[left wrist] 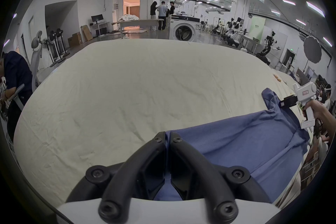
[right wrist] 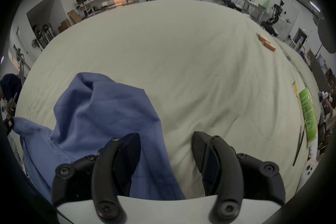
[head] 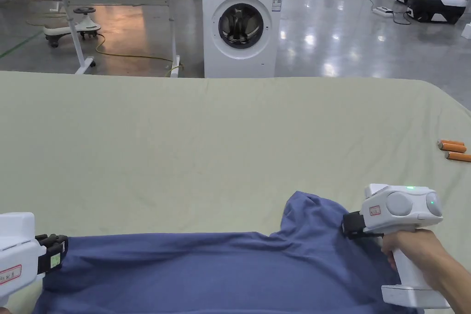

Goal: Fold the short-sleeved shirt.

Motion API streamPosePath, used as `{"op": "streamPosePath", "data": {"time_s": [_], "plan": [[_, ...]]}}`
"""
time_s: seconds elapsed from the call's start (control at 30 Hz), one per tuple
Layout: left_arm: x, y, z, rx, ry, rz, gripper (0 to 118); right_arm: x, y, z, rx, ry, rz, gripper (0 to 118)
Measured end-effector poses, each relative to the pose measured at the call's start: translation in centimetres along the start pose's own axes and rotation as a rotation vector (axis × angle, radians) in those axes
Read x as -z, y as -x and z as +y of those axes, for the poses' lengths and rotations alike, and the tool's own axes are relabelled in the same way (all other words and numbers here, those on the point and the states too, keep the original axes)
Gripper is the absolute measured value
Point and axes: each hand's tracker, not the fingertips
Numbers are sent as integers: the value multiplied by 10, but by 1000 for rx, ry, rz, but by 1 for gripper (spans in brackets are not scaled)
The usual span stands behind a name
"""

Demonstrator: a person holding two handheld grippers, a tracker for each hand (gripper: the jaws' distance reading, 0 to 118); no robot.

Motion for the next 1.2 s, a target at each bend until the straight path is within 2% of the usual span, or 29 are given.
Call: {"op": "streamPosePath", "data": {"time_s": [0.1,0.13,0.27,0.43,0.5,0.6,0.7,1.0,1.2], "plan": [[2,2,-2,-6,9,7,1,2,-2,6,13,5,5,58],[2,3,-2,-6,13,10,1,0,-1,8,11,5,2,50],[6,6,-1,-7,15,17,1,-4,4,6,-48,-21,-55,4],[10,8,5,-19,10,17,1,-21,5,-4,-38,-84,-44,0],[11,8,9,-11,11,18,1,-38,7,-8,-58,-125,-49,0],[9,11,15,-5,4,12,1,-67,4,-13,-37,-171,-15,0],[2,16,18,-21,-13,-2,1,-99,5,-22,-48,-227,-13,0],[-54,33,3,-45,-77,-56,0,-204,3,-82,-73,-357,12,0],[-94,38,-24,-35,-112,-85,0,-235,-3,-130,-89,-367,11,0]]}}
